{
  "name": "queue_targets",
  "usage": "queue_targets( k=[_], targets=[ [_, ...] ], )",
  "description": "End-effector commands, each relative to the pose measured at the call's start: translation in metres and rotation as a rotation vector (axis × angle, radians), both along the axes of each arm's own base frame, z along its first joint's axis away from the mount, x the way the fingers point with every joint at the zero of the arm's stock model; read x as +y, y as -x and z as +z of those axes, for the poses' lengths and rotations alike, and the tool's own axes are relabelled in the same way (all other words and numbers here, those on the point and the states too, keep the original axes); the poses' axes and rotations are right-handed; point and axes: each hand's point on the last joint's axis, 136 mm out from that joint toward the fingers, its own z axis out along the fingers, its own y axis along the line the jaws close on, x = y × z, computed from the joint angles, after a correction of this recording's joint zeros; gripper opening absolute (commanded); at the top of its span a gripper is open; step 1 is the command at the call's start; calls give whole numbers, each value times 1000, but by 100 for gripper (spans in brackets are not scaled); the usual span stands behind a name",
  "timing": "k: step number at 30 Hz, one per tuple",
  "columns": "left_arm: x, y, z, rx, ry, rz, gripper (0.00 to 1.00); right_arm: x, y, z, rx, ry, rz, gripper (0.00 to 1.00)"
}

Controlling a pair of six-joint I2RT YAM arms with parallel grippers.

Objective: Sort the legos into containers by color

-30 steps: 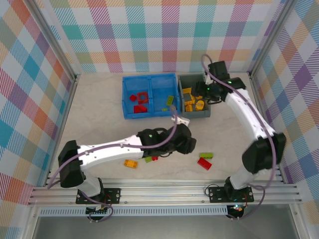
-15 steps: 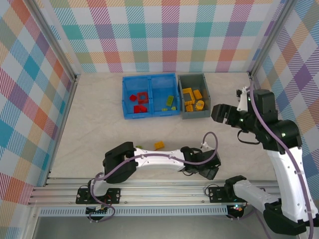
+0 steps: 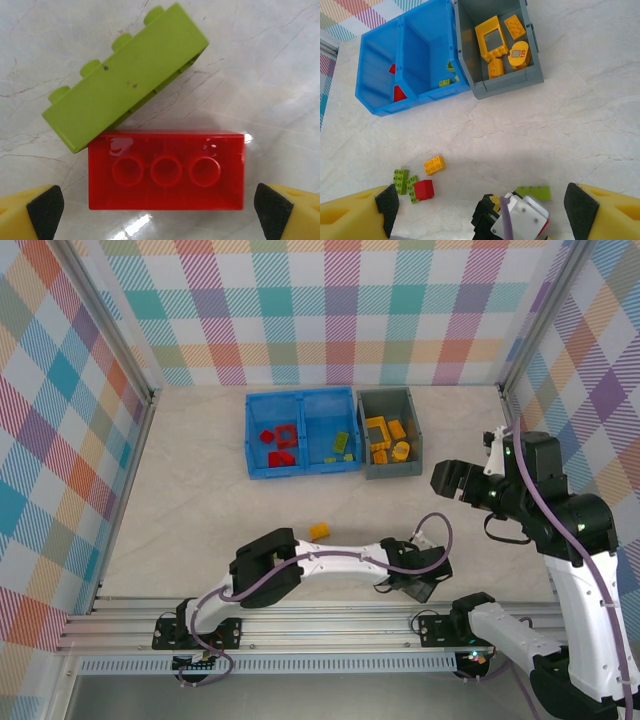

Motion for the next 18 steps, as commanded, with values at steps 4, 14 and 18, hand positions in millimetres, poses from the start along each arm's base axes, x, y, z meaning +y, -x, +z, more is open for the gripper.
queue_targets(
  k=[4, 14, 18],
  targets=[
    [-11, -7, -3, -20, -5, -33, 96, -3, 5, 3, -7, -11, -19, 88],
    [-14, -13, -9, -21, -3, -34, 66, -4, 6, -6, 12, -7, -24, 87],
    [-7, -14, 1, -39, 6, -27, 60, -3, 5, -8, 14, -7, -24, 87]
  ],
)
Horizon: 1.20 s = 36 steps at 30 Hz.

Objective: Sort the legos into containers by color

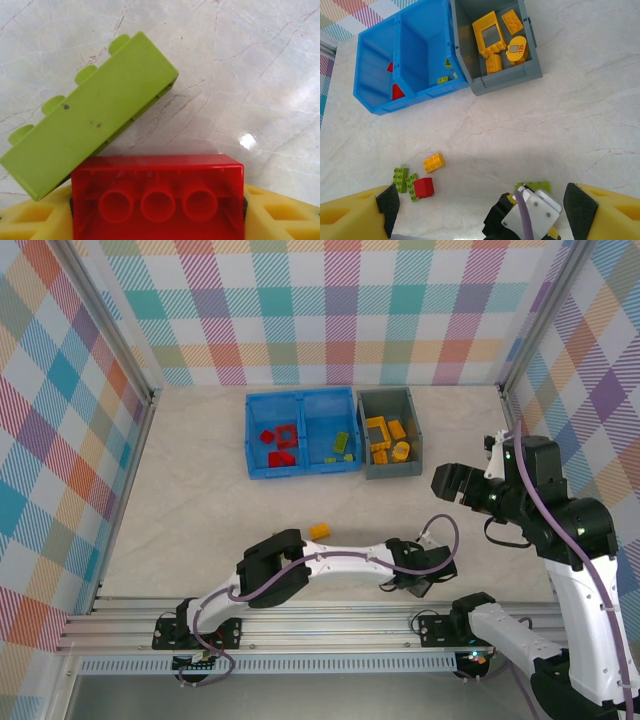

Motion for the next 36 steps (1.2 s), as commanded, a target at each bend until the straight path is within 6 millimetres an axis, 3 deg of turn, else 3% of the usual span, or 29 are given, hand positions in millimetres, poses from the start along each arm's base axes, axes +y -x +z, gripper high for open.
queue_targets(
  k=[1, 7, 10, 14, 20, 25, 30, 36],
  targets=[
    [10, -6, 10, -25, 2, 14, 60, -1, 1, -2, -1, 0, -9, 87],
    [50, -6, 46, -52, 30, 80, 59, 15, -4, -1, -17, -43, 65, 87],
    [87, -8, 68, -63, 46, 139, 59, 37, -6, 4, -46, -113, 179, 86],
    [148, -25, 99, -63, 74, 256, 58, 65, -9, 8, -66, -197, 323, 85],
    [244, -96, 135, -74, 100, 467, 58, 109, -19, -6, -44, -214, 467, 81],
    [307, -171, 147, -98, 65, 599, 57, 175, -18, -25, -53, -156, 591, 80],
    [346, -244, 151, -144, -4, 703, 56, 219, -22, -34, -138, -144, 606, 79],
    [366, -310, 137, -165, -78, 820, 56, 232, -30, -41, -141, -138, 566, 78]
  ],
)
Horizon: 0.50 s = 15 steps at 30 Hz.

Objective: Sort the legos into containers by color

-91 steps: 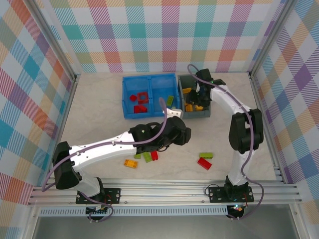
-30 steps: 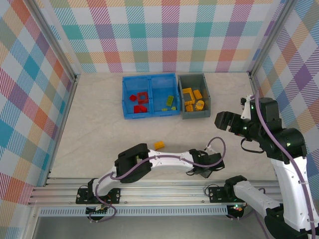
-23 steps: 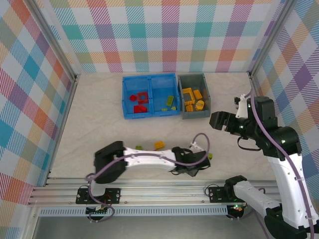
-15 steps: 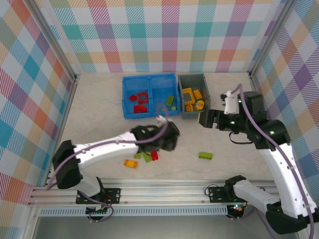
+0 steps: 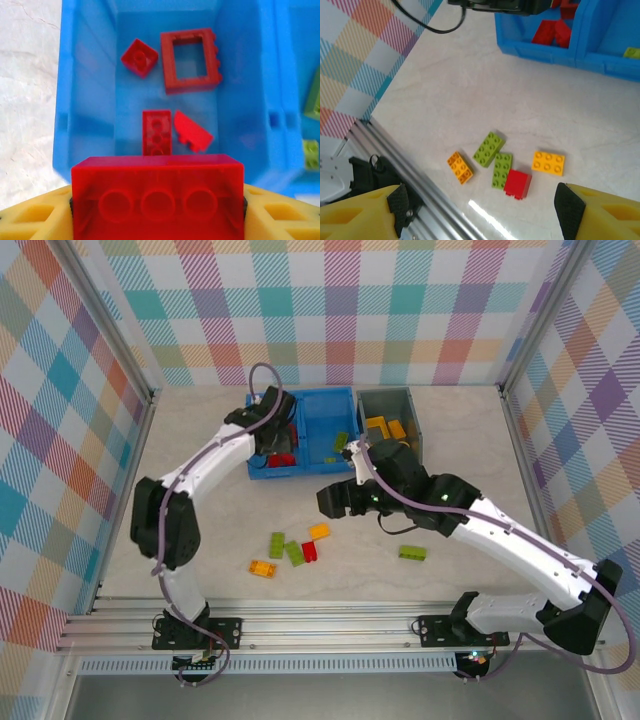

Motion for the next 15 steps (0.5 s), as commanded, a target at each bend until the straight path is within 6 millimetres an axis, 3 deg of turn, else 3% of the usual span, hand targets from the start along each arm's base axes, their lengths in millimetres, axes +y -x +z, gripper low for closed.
queue_targets(
  k=[1, 5, 8, 15],
  targets=[
    [14, -23, -9, 33, -63, 45, 55, 4, -14, 16, -63, -57, -64, 78],
    [15, -49, -18, 48, -21, 141, 54, 1, -12, 15, -64, -54, -71, 79],
    [14, -58, -28, 62, -5, 213, 54, -1, -11, 10, -55, -46, -73, 79],
    [23, -55, -51, 87, 4, 366, 49, -6, -8, 5, -43, -44, -83, 79]
  ],
)
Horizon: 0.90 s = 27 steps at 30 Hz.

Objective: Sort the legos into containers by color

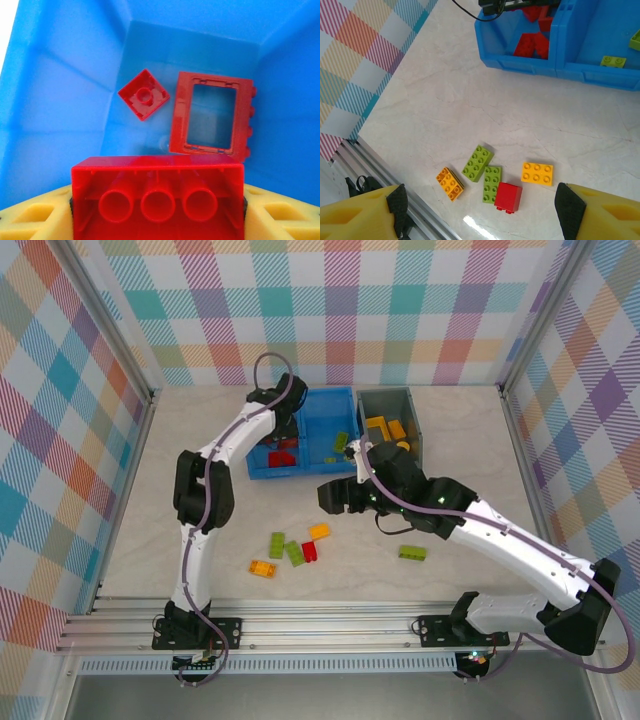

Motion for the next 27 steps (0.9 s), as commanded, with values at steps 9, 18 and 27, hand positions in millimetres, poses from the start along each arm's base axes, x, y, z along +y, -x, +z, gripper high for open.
queue_targets(
  k=[9, 18, 27],
  targets=[
    [19, 15, -2, 0, 49, 252, 58, -7, 4, 13, -30, -30, -12, 80],
    [18, 18, 26, -60, 96, 283, 75, -12, 7, 12, -26, -25, -15, 80],
    [18, 27, 72, -185, 134, 272, 57, -21, 8, 6, -20, -7, -42, 80]
  ],
)
